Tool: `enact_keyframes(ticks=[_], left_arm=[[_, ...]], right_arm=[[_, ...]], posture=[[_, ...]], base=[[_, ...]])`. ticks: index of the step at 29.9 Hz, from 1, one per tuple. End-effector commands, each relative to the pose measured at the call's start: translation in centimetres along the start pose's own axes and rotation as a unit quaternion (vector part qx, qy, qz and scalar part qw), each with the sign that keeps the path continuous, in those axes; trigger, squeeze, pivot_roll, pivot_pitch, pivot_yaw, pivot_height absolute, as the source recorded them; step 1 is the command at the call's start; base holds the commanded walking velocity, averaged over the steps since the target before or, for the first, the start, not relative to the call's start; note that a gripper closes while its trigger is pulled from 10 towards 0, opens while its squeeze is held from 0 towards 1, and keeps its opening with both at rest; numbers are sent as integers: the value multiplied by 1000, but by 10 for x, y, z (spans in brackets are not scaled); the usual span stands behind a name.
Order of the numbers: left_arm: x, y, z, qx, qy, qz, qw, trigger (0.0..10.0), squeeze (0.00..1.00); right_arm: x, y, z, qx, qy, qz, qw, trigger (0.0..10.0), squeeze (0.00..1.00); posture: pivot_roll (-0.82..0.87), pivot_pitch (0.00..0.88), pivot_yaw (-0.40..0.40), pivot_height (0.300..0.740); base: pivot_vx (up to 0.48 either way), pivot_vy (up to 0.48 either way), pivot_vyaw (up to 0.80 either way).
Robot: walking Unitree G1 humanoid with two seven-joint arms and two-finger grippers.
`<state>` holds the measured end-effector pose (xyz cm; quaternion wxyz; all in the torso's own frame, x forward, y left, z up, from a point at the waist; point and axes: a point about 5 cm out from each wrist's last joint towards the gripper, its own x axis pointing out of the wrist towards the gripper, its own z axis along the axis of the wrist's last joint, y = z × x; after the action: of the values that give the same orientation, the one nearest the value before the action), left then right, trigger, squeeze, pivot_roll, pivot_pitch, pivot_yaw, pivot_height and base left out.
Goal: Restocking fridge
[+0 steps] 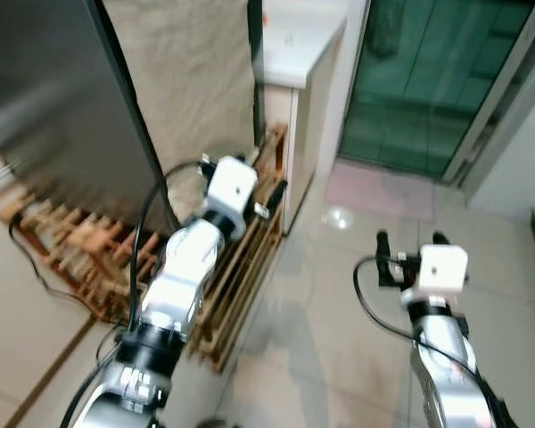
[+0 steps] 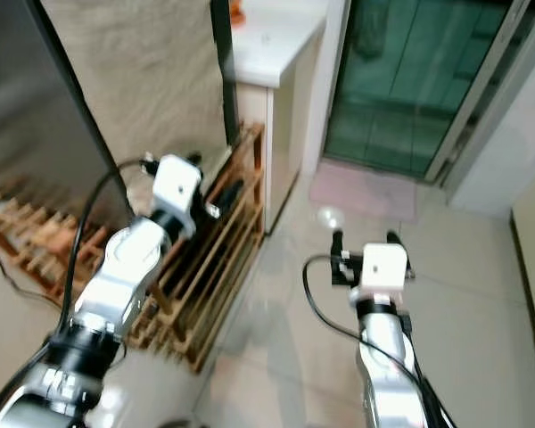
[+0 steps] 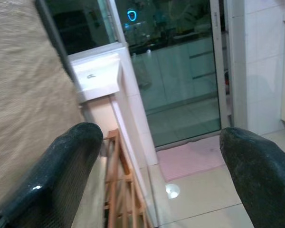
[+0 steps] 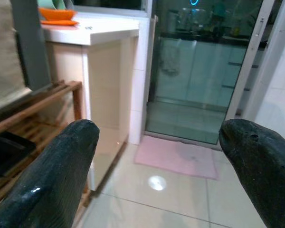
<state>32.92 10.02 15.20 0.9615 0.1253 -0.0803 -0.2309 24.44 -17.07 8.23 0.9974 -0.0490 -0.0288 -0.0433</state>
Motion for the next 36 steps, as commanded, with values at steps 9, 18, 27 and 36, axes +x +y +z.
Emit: enact_keyframes(ticks=[9,18,27,36], left_arm=[[-21,34,-17,-33,43,4,999,10000,0],[-89,33,-45,-64,117,23,991,10000,0],[-93,20,-24,-73,54,21,996,10000,0],[-80,21,-14,-73,40,18,996,10000,0]], right_arm=[[-2,-2,2,-3,-5,-1,1000,10000,0],[-50,-18,6,5,15,-22,1000,10000,0],[-59,-27,-8,-5,36,-39,999,10000,0],[-57,-35,-36,-6,59,-38,998,10000,0]], posture=[[38,5,19,728],[34,19,45,728],[23,8,45,728],[25,10,41,728]], base=[[0,0,0],[0,0,0],[0,100,0],[0,442,0]])
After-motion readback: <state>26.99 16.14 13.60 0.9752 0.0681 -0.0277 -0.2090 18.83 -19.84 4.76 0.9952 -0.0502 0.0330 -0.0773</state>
